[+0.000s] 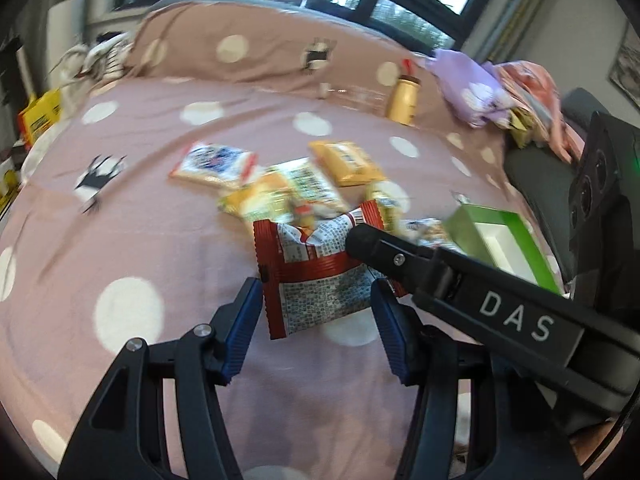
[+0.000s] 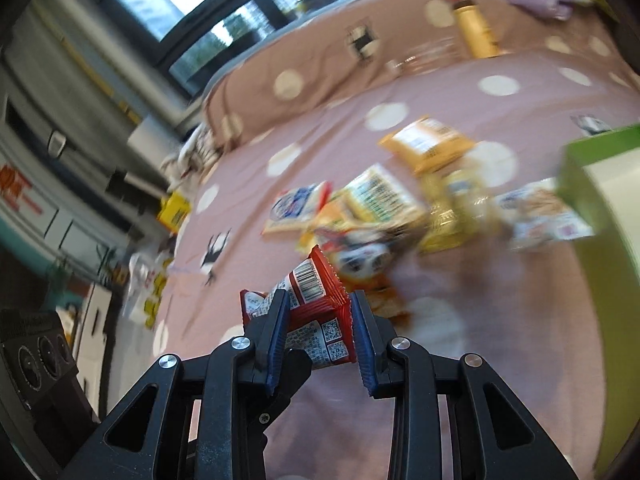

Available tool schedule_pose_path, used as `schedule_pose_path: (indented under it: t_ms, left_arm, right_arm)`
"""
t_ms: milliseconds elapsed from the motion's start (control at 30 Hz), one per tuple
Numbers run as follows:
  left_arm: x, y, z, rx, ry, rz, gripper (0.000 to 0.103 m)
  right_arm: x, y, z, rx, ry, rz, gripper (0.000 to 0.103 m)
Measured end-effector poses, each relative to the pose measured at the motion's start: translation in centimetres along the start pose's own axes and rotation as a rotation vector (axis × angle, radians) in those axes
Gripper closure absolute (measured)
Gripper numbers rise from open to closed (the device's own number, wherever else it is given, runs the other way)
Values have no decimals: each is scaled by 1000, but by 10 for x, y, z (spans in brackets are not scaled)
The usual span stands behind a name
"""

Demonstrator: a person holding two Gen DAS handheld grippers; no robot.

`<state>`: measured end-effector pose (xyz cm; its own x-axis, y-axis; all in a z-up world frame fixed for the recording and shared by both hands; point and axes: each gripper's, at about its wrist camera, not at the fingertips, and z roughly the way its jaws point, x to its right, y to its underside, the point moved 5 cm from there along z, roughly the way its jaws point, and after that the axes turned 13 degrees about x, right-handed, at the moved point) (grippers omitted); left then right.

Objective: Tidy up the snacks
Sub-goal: 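Carry the wafer packet with the right tool over the green box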

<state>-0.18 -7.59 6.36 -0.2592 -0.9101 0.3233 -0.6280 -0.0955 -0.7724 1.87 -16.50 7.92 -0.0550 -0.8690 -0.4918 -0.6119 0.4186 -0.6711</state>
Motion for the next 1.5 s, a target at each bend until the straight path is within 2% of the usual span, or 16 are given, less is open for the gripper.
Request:
schedule_pose_path:
  t_ms: [300,500,833,1000,1167,1500]
  left_arm:
    - [79,-9,18,39,122,115,48]
    - [134,-9,39,34,192,216,49]
    - [202,0,66,-34,325,345,50]
    - [221,5,77,-50,372,387,50]
    - [225,11,86,-83,410,377,50]
    - [241,26,108,-161,428,403,50]
  right_arm:
    - [60,-34,-57,149,72,75,69]
    - [111,-48,-85,223,124,195,69]
    - [170,-58,-121,316,235,324,69]
    - [189,-58,-129,341,269,366,69]
    - [203,-58,-130,330,323,379,69]
    - [232,-52,-124,299,363,450,69]
